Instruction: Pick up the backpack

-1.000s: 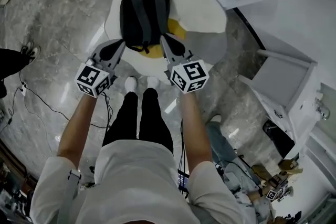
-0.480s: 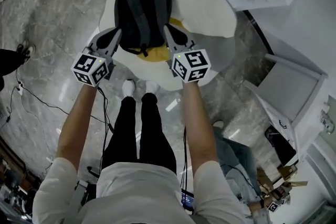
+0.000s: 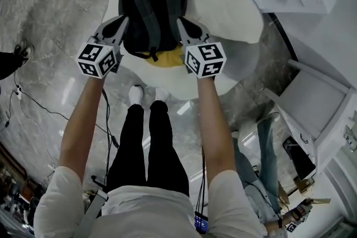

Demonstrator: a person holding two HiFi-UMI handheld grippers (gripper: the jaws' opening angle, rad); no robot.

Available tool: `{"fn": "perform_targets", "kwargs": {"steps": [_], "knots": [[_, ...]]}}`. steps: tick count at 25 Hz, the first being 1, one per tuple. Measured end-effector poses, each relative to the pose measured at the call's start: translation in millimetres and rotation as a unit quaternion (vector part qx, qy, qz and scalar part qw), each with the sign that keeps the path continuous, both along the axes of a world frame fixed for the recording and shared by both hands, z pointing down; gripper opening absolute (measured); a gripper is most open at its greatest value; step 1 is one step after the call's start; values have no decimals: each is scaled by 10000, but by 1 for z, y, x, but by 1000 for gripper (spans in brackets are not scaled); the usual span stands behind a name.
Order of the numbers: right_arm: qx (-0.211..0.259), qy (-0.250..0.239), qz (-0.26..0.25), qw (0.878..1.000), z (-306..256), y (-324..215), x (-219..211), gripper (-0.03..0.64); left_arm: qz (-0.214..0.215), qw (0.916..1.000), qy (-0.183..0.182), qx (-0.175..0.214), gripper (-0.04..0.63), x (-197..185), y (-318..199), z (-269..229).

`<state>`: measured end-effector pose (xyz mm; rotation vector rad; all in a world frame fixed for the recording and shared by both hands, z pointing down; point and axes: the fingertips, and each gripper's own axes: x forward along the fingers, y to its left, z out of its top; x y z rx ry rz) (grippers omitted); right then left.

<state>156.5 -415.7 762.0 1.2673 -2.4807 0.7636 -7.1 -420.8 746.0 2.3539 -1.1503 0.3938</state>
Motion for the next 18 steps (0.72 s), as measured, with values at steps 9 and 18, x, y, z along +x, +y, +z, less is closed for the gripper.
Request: {"fn": "perform_targets", "kwargs": {"steps": [9, 18], "knots": [[-237, 300, -253, 9989, 69, -20, -7, 8, -56, 9999, -45, -154, 2, -3, -25, 58], [-226, 566, -310, 9977, 115, -43, 4, 8, 108, 9987, -380, -309, 3, -4, -42, 120]]}}
